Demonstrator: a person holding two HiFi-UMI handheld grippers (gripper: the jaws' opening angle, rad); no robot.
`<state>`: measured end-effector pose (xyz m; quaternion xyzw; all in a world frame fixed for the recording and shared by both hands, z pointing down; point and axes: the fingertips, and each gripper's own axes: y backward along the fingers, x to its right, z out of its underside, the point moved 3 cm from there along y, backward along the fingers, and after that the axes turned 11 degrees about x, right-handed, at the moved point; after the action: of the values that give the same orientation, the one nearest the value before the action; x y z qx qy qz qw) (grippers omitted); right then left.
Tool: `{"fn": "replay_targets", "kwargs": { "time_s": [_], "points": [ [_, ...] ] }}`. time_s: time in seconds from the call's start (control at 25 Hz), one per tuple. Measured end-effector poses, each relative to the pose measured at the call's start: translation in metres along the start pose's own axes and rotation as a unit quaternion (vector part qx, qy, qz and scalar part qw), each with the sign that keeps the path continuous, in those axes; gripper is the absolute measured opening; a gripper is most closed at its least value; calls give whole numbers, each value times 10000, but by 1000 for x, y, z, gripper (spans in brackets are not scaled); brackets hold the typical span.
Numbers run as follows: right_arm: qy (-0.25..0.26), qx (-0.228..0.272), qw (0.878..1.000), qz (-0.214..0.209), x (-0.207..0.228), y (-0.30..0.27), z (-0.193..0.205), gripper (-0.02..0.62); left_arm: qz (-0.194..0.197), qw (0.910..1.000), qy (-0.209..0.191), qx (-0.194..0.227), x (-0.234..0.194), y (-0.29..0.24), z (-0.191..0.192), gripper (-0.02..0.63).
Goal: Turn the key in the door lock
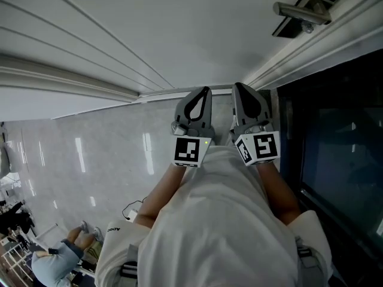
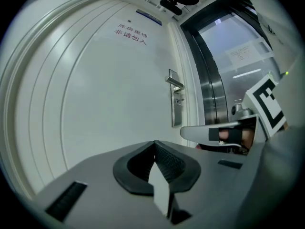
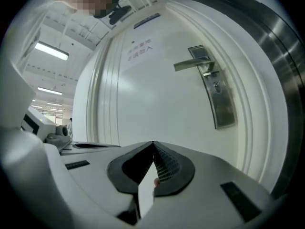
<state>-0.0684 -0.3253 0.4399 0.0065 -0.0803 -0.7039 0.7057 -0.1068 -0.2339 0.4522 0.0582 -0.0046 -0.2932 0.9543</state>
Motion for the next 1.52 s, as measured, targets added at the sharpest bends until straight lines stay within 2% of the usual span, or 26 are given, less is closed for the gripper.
{"fn": "replay_targets", "kwargs": {
  "time_s": [0.12, 0.28, 0.52, 0.8, 1.0, 1.28, 1.52],
  "points": [
    [308, 63, 9987, -394, -21, 2, 7, 5, -223, 9997, 61, -58, -11, 12, 5, 9],
    [451, -16, 9975, -544, -39, 2, 21, 5, -593, 9982, 73, -42, -27, 30, 10, 9],
    [222, -251, 9960, -829, -52, -5, 37, 5, -1085, 9941, -4, -90, -46, 53, 19, 9],
    [-4, -439, 9900, -1339, -82, -12, 49, 5, -1572, 9868, -58, -386, -63, 81, 29, 9],
    [-1, -469, 9873, -1519, -89, -20, 53, 5, -1645, 9857, -185, -305, -66, 83, 28, 9],
    [86, -413, 9853, -1655, -100, -24, 39, 3, -1886, 9818, -136, -148, -68, 100, 11, 9],
    [162, -545, 9821, -1794, -110, -22, 43, 3, -1744, 9845, -112, -110, -67, 92, 11, 9]
  ]
}}
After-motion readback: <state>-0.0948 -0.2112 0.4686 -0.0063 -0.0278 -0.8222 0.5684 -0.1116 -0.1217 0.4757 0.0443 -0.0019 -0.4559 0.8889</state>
